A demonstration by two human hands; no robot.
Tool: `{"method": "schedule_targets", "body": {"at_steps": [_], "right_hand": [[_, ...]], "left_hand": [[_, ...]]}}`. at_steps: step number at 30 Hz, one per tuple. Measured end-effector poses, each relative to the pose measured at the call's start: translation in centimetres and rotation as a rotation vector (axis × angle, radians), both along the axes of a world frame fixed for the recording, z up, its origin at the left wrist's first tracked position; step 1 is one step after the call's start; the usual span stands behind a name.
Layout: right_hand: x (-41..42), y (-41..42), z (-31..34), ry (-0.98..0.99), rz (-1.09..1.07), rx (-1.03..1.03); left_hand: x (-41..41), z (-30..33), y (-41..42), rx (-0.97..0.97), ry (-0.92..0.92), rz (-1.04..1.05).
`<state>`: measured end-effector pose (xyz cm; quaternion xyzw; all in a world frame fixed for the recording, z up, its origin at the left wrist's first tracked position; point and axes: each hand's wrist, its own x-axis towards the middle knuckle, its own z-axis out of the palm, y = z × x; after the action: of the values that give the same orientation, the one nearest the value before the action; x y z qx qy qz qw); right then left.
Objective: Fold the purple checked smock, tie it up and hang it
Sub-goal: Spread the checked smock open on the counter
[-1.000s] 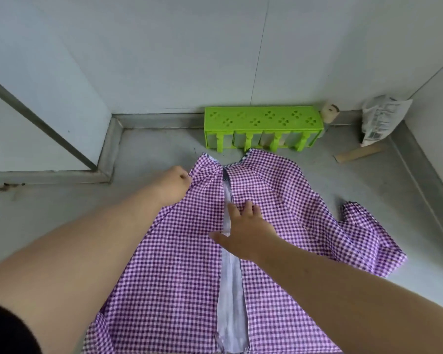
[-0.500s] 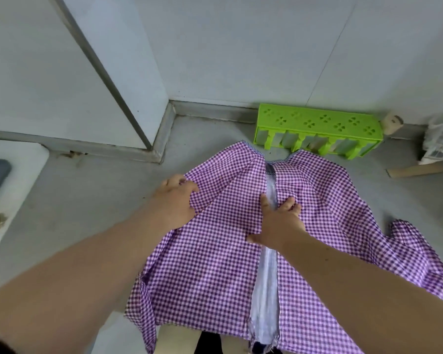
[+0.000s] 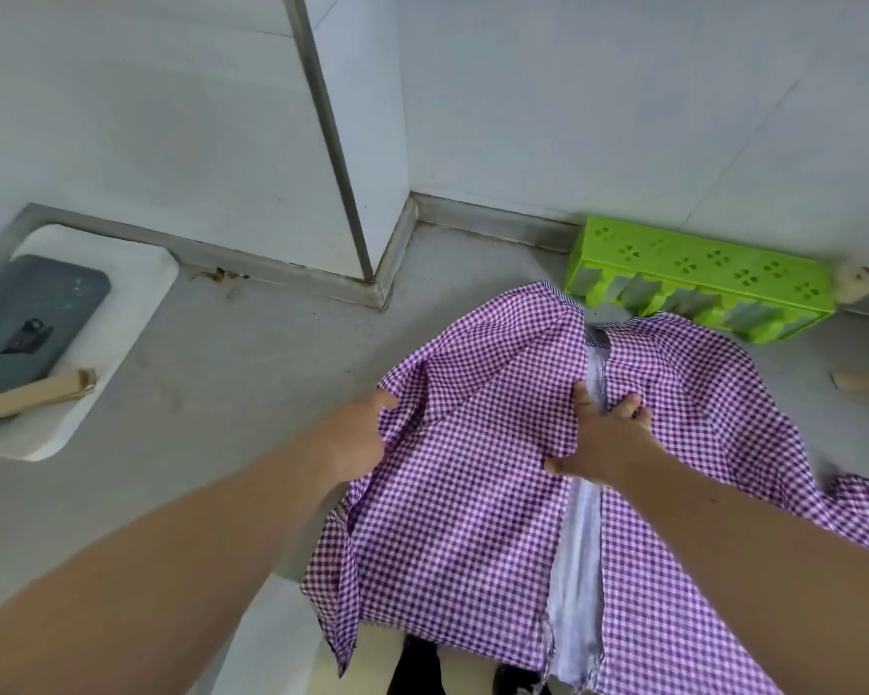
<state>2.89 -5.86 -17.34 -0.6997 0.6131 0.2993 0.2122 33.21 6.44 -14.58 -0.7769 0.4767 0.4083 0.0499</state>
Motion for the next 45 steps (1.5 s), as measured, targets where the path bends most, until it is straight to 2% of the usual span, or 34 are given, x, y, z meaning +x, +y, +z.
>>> {"method": "schedule_targets", "body": {"at_steps": [3, 5, 9, 11, 13, 16, 18, 20, 22, 25, 29, 31, 33, 35, 39, 42, 45], "right_hand": [[0.4, 0.0, 0.3, 0.024, 0.008, 0.005], [0.5, 0.1, 0.4, 0.030, 0.006, 0.009], [0.6, 0.0, 0.5, 0.039, -0.004, 0.010], [0.7, -0.1, 0.4, 0.039, -0.011, 0.017], [0.7, -0.1, 0.3, 0.040, -0.011, 0.017], [0.8, -0.1, 0.3, 0.042, -0.008, 0.015], [0.7, -0.1, 0.2, 0.046, -0.006, 0.014], [0.7, -0.1, 0.2, 0.043, -0.007, 0.011], [0.6, 0.0, 0.3, 0.030, -0.006, 0.000], [0.2, 0.3, 0.3, 0.008, 0.004, -0.019], [-0.6, 0.8, 0.4, 0.000, 0.022, -0.060], [-0.8, 0.9, 0.5, -0.024, 0.023, -0.075], [-0.8, 1.1, 0.4, -0.066, 0.010, -0.090], [-1.1, 1.5, 0.4, -0.110, -0.011, -0.132], [-1.7, 3.5, 0.9, -0.073, 0.086, -0.303], [-1.8, 4.7, 1.4, -0.024, 0.065, -0.107], [-1.9, 5.8, 1.3, -0.087, -0.026, 0.040]], "left_hand": [[1.4, 1.4, -0.6, -0.020, -0.038, -0.056], [2.8, 2.7, -1.6, -0.045, -0.155, -0.121], [6.0, 5.3, -3.9, -0.256, -0.654, -0.282], [7.3, 5.1, -4.4, -0.271, -0.815, -0.380], [7.2, 4.2, -4.1, -0.293, -0.800, -0.523], [5.5, 2.5, -3.0, -0.271, -0.549, -0.778], [3.8, 1.8, -2.2, -0.203, -0.319, -0.774], [2.1, 1.3, -1.7, -0.143, -0.216, -0.721], [1.2, 0.7, -1.6, -0.053, -0.247, -0.718], [0.1, 0.7, -1.9, 0.051, -0.404, -0.702], [-1.4, 1.1, -2.3, 0.122, -0.568, -0.546], [-2.1, 0.9, -2.4, 0.008, -0.576, -0.607], [-2.9, 0.2, -2.5, -0.123, -0.480, -0.778], [-4.1, -0.5, -2.7, -0.079, -0.434, -0.877], [-5.8, -1.4, -3.3, 0.076, -0.552, -0.833], [-6.3, -1.5, -3.8, 0.098, -0.602, -0.832], [-6.8, -1.6, -4.0, 0.114, -0.596, -0.821]]}}
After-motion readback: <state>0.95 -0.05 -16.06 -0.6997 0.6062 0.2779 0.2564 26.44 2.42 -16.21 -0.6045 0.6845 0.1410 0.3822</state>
